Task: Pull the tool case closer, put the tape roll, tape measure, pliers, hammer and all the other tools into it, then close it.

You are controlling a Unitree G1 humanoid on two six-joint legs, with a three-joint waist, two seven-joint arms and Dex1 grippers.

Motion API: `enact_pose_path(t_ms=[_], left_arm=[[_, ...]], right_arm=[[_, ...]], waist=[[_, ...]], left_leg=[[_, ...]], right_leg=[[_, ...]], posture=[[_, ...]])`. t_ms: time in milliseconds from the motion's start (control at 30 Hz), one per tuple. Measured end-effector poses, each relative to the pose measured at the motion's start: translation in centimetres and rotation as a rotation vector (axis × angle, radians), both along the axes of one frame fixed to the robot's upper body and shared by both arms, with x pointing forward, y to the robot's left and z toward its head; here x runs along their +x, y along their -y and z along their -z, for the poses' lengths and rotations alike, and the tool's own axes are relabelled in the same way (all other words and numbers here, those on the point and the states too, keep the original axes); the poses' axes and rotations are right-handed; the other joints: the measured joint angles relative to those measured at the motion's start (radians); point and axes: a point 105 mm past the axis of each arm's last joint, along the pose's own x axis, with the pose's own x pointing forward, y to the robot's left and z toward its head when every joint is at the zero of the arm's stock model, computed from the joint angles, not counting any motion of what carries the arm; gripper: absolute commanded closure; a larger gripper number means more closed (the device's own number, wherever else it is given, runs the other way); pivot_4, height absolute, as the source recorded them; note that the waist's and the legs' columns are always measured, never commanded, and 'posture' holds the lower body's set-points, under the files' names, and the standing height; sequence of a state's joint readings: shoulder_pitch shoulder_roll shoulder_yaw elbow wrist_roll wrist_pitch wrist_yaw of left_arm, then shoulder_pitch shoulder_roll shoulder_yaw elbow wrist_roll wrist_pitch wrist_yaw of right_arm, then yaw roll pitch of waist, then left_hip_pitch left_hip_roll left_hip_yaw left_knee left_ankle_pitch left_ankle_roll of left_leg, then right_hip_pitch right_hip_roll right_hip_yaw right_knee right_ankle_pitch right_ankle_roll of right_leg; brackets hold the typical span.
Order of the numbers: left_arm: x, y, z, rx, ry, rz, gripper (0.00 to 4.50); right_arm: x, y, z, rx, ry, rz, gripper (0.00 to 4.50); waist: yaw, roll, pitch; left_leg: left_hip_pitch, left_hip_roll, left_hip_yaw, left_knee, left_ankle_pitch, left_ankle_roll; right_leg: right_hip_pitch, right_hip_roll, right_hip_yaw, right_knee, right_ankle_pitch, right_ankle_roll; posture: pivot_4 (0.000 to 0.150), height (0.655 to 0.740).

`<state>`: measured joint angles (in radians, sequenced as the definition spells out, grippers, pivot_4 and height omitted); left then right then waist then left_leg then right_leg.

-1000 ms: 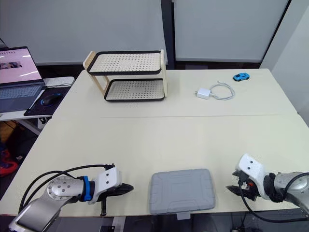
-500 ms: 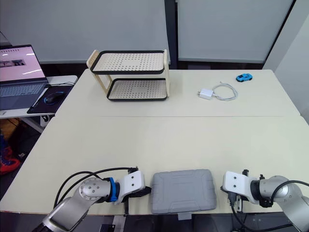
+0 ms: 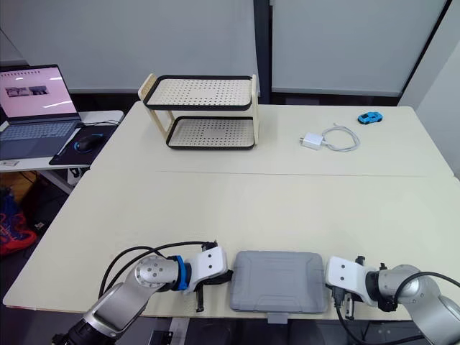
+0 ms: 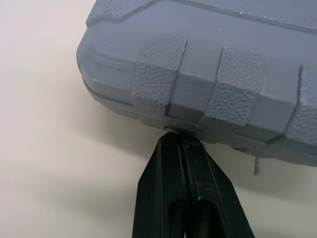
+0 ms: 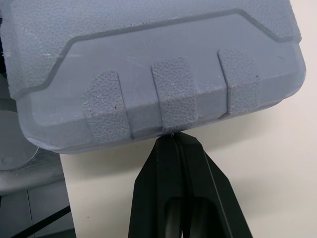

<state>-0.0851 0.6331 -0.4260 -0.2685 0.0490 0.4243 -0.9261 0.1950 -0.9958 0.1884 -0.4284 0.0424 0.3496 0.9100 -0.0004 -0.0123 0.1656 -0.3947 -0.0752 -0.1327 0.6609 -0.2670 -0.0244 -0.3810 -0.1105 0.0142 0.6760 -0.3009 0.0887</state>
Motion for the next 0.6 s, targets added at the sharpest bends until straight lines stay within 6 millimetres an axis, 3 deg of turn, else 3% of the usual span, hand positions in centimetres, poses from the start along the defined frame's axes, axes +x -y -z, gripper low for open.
enact_pose_path(t_ms=[200, 333, 400, 433, 500, 600], left_arm=[[-0.1, -0.5, -0.1, 0.004, 0.005, 0.001, 4.50], [1.2, -3.9, -2.1, 0.005, 0.066, -0.068, 4.50], [1.9, -5.4, -3.6, -0.017, 0.102, -0.090, 4.11], [2.0, -6.1, -4.3, -0.032, 0.119, -0.091, 3.85], [2.2, -7.5, -5.6, -0.076, 0.135, -0.114, 3.24], [2.5, -9.5, -7.6, -0.145, 0.159, -0.154, 2.28]], right_arm=[[0.2, 0.1, 0.0, -0.007, 0.019, -0.018, 4.46], [1.3, 2.9, -1.1, -0.062, 0.056, 0.023, 4.46], [2.1, 4.0, -2.4, -0.059, 0.092, 0.047, 4.50], [2.5, 4.3, -3.2, -0.043, 0.110, 0.053, 4.31], [2.8, 4.6, -4.6, 0.010, 0.125, 0.065, 3.86], [3.4, 4.7, -7.1, 0.104, 0.165, 0.068, 2.83]], waist=[[-0.001, 0.000, 0.000], [-0.003, 0.000, 0.000], [-0.002, 0.000, 0.000], [-0.003, 0.000, 0.000], [-0.003, 0.000, 0.000], [-0.003, 0.000, 0.001]], left_leg=[[0.001, 0.000, 0.000, 0.000, 0.000, 0.000], [0.001, 0.001, 0.000, -0.001, 0.000, 0.000], [0.000, 0.001, 0.000, -0.001, 0.000, 0.000], [0.000, 0.001, 0.000, -0.001, 0.000, 0.000], [0.000, 0.001, 0.000, -0.001, 0.000, 0.000], [0.000, 0.001, 0.000, -0.001, 0.000, 0.000]], right_leg=[[0.000, 0.000, 0.000, 0.000, 0.000, 0.000], [0.000, 0.000, 0.000, 0.000, 0.000, 0.000], [0.000, 0.000, 0.000, 0.000, 0.000, 0.000], [0.000, 0.000, 0.000, -0.001, 0.000, 0.000], [0.000, 0.000, 0.000, -0.002, 0.000, 0.000], [0.001, 0.000, 0.000, -0.002, 0.000, 0.000]], posture=[[0.150, 0.7400], [0.150, 0.7400], [0.150, 0.7400], [0.150, 0.7400], [0.150, 0.7400], [0.150, 0.7400]])
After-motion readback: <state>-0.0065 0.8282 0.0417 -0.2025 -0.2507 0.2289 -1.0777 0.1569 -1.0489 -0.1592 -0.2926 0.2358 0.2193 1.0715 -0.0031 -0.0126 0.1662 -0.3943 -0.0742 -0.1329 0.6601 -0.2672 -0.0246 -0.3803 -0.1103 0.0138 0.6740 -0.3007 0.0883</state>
